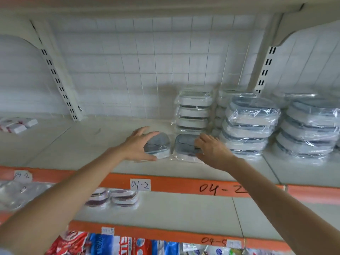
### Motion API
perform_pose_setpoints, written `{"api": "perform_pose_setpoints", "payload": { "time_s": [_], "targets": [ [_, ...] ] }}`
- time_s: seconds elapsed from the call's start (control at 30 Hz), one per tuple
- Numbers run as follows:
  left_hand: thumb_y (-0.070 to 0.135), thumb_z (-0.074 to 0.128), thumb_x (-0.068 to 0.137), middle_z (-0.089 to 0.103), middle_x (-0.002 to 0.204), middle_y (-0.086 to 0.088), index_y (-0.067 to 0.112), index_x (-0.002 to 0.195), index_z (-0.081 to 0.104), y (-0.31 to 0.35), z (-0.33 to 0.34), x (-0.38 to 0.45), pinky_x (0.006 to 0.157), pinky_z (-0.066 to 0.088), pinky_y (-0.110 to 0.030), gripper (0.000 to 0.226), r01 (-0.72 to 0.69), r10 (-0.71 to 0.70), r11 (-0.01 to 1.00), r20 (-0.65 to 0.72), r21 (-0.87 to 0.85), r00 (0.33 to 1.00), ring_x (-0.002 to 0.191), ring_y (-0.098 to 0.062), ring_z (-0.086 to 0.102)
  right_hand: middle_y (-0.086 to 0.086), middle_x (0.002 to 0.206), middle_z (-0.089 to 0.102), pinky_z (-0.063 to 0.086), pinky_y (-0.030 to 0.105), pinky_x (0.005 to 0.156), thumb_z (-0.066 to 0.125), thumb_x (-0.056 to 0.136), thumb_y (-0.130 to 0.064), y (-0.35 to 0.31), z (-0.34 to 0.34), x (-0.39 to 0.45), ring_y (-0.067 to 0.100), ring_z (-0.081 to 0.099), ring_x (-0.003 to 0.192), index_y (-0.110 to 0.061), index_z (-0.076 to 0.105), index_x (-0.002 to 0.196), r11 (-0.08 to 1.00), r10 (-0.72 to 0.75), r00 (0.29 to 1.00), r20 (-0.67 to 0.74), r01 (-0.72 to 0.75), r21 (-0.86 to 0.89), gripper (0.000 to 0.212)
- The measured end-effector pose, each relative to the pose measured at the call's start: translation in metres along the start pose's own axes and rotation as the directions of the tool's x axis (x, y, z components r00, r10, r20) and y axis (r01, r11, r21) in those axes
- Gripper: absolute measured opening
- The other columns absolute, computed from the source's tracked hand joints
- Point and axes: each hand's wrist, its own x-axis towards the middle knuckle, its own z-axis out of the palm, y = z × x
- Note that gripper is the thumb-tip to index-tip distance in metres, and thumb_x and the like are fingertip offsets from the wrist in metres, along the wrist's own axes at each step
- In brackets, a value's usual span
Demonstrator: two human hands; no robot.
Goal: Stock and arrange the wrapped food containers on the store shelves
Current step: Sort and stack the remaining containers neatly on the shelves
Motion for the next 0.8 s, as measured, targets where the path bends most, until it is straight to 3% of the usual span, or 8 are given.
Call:
{"api": "perform_pose_setpoints", "payload": {
  "time_s": [0.1, 0.2, 0.3, 0.47, 0.57, 0.67, 0.73, 0.8],
  "targets": [
    [0.033, 0.083, 0.068, 0.035, 0.137, -0.006, 0.024, 0.143, 0.031, -0.006, 0.000, 0.008, 0.107, 0.032, -0.035, 0.092, 0.060, -0.059, 0.990, 0.012, -0.129, 0.998, 0.130, -0.025, 0.034, 0.006, 0.121, 0.045, 0.046, 0.037, 0.085, 0.049, 0.094, -0.021, -0.002, -0.007, 0.000, 0.026, 0.051, 0.110, -0.009, 0.051, 0.118, 1.000, 0.002, 0.997, 0.075, -0.004, 0.026, 0.027],
    [0.029, 0.087, 0.062, 0.043, 0.124, -0.002, 0.018, 0.129, 0.044, -0.004, -0.014, 0.014, 0.099, 0.037, -0.032, 0.080, 0.014, -0.068, 0.971, -0.219, -0.237, 0.973, 0.117, -0.020, 0.043, 0.006, 0.123, 0.048, 0.047, 0.037, 0.083, 0.043, 0.092, -0.008, -0.002, -0.021, 0.001, 0.028, 0.055, 0.108, -0.008, 0.052, 0.119, 0.998, 0.007, 0.995, 0.104, -0.013, 0.057, 0.028],
    [0.030, 0.087, 0.061, 0.043, 0.125, -0.001, 0.018, 0.127, 0.047, 0.012, -0.031, 0.022, 0.099, 0.036, -0.030, 0.078, -0.104, -0.023, 0.947, -0.387, -0.305, 0.922, 0.118, -0.019, 0.043, 0.009, 0.138, 0.043, 0.044, 0.038, 0.093, 0.043, 0.090, -0.002, -0.001, -0.043, 0.004, 0.031, 0.051, 0.117, -0.006, 0.044, 0.133, 0.984, 0.077, 0.997, -0.032, -0.071, 0.164, 0.044],
    [0.044, 0.083, 0.062, 0.044, 0.128, 0.000, 0.021, 0.129, 0.046, 0.067, -0.028, 0.038, 0.105, 0.034, -0.037, 0.080, -0.280, 0.206, 0.939, -0.326, -0.200, 0.923, 0.121, -0.021, 0.040, 0.014, 0.140, 0.041, 0.042, 0.040, 0.091, 0.047, 0.086, 0.004, 0.005, -0.070, 0.007, 0.035, 0.048, 0.119, -0.005, 0.038, 0.139, 0.979, 0.158, 0.975, -0.160, -0.133, 0.155, 0.054],
    [0.036, 0.080, 0.071, 0.040, 0.140, -0.004, 0.016, 0.137, 0.042, 0.087, -0.010, 0.052, 0.109, 0.030, -0.038, 0.079, -0.292, 0.258, 0.939, -0.188, -0.180, 0.948, 0.130, -0.024, 0.036, 0.014, 0.137, 0.045, 0.043, 0.038, 0.091, 0.046, 0.085, 0.005, 0.004, -0.065, 0.010, 0.035, 0.051, 0.117, -0.006, 0.043, 0.135, 0.985, 0.142, 0.990, -0.020, -0.139, 0.106, 0.052],
    [0.043, 0.078, 0.073, 0.023, 0.153, -0.007, 0.021, 0.146, 0.031, 0.079, -0.002, 0.060, 0.115, 0.021, -0.036, 0.089, -0.247, 0.238, 0.952, -0.070, -0.181, 0.969, 0.142, -0.025, 0.018, 0.008, 0.140, 0.038, 0.033, 0.034, 0.100, 0.057, 0.087, -0.011, 0.000, -0.048, 0.013, 0.029, 0.039, 0.127, -0.009, 0.037, 0.137, 0.993, 0.114, 0.975, 0.190, -0.115, -0.006, 0.053],
    [0.046, 0.081, 0.067, 0.009, 0.153, -0.008, 0.030, 0.148, 0.025, 0.071, 0.002, 0.055, 0.116, 0.019, -0.040, 0.100, -0.171, 0.166, 0.954, -0.040, -0.246, 0.985, 0.142, -0.027, 0.009, 0.004, 0.137, 0.036, 0.036, 0.037, 0.101, 0.066, 0.084, -0.021, -0.004, -0.042, 0.012, 0.028, 0.036, 0.126, -0.014, 0.037, 0.134, 0.989, 0.148, 0.976, 0.161, -0.141, -0.052, 0.058],
    [0.041, 0.085, 0.064, 0.013, 0.146, -0.011, 0.029, 0.148, 0.022, 0.066, 0.009, 0.048, 0.112, 0.023, -0.027, 0.106, -0.136, 0.122, 0.931, -0.062, -0.340, 0.991, 0.135, -0.025, 0.027, 0.003, 0.133, 0.037, 0.040, 0.038, 0.095, 0.072, 0.080, -0.027, -0.011, -0.041, 0.012, 0.027, 0.035, 0.123, -0.014, 0.038, 0.130, 0.981, 0.179, 0.979, 0.100, -0.169, -0.099, 0.061]
  ]
}}
